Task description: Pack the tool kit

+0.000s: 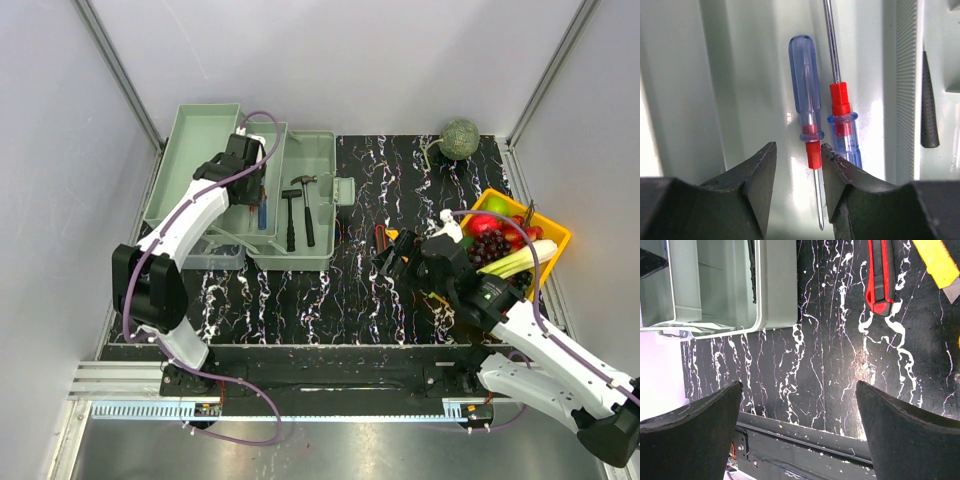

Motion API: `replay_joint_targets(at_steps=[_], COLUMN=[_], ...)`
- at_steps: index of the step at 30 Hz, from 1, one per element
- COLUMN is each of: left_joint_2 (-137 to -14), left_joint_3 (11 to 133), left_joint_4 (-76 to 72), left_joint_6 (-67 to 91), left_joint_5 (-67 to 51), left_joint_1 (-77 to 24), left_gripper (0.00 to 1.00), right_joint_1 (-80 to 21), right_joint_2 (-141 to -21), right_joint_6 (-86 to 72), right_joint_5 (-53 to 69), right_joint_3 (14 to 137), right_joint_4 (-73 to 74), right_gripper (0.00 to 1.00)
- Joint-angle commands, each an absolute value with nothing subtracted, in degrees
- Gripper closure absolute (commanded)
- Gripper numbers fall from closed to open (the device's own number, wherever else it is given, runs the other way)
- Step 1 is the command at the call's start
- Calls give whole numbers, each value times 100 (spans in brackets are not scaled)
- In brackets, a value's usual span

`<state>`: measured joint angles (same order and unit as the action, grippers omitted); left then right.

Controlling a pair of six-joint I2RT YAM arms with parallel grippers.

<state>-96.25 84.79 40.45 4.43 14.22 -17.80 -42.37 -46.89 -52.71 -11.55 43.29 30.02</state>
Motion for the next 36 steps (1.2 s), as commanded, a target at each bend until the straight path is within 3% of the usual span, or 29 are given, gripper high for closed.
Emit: replay_joint_targets(at_steps=[1,4,12,16,25,36], left_joint_2=[-8904,-8282,-6602,-5969,-5309,-5159], left_joint_3=[8798,8798,8359,8016,7339,7400], left_joint_4=[3850,3736,3305,3190,3182,3559], left_joint_6=[650,703,975,1195,1582,1354], left_joint_5=[1039,582,-272,-781,-1678,-1204], left_joint_1=[-1837,-1968,-2004,-2004,-2004,-2004], left_gripper=[55,52,11,2,1,1], right_joint_1=[-4263,-4271,-4254,-4149,-3727,-3489], right_joint_2=[-4745,-5131,-6625,-7477,-8990,-10001], right_joint_6=[-5046,-4738,-3956,-3736,-3164,-3269], right_joint_5=[-1555,-1652,-2223,-2452,-2355,-2706], right_joint_3=[4737,5000,5572,5730,5713,5906], right_joint_4=[3251,3532,3630,3507,2313,1863], right_gripper=[1,0,1,1,8,27])
